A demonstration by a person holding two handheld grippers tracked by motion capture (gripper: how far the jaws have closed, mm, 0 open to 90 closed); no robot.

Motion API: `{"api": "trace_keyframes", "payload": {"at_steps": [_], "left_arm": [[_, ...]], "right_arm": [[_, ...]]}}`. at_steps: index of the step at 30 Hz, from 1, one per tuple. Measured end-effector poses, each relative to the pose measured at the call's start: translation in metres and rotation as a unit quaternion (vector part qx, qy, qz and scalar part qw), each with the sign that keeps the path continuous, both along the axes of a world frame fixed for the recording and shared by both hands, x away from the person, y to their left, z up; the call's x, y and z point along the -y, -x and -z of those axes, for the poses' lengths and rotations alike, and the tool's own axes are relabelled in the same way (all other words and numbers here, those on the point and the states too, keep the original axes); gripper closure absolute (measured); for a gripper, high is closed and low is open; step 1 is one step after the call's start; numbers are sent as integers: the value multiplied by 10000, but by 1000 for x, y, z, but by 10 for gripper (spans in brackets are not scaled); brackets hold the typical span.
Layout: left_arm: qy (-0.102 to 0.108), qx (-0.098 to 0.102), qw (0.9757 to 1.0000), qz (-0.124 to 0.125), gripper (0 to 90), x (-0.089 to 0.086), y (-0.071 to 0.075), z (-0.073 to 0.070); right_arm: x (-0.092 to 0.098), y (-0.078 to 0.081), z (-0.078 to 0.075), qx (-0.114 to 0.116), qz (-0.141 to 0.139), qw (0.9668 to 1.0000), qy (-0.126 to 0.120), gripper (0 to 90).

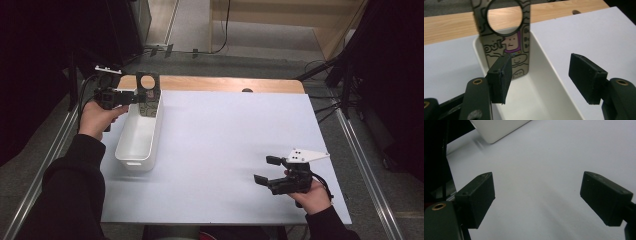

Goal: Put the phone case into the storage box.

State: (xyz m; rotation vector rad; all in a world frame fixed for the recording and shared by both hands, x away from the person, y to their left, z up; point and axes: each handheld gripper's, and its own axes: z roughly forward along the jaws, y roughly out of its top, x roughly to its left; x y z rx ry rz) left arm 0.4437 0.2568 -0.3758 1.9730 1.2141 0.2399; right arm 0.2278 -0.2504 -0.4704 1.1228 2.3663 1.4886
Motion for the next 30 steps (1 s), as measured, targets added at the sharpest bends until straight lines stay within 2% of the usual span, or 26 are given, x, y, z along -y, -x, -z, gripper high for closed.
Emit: {"api": "trace_keyframes", "payload": {"at_steps": [7, 12, 15, 19, 26, 30], "left_arm": [[69, 80, 9995, 284, 350, 7, 11, -4], [110, 165, 9993, 330, 349, 7, 19, -4], [173, 198, 9987, 446, 349, 9, 25, -4], [149, 210, 9983, 525, 349, 11, 31, -5], [365, 223, 9962, 756, 349, 14, 41, -5], [226, 189, 9955, 900, 349, 20, 47, -2]], "right_arm": [[1, -1, -1, -10, 6, 10000, -20, 114], [1, -1, -1, -16, 13, 10000, -16, 114], [0, -1, 0, -25, 9, 10000, 10, 115], [-1, -1, 0, -17, -2, 10000, -1, 114], [-1, -1, 0, -24, -13, 10000, 16, 114], [-1, -1, 0, -38, -39, 10000, -9, 114]]}}
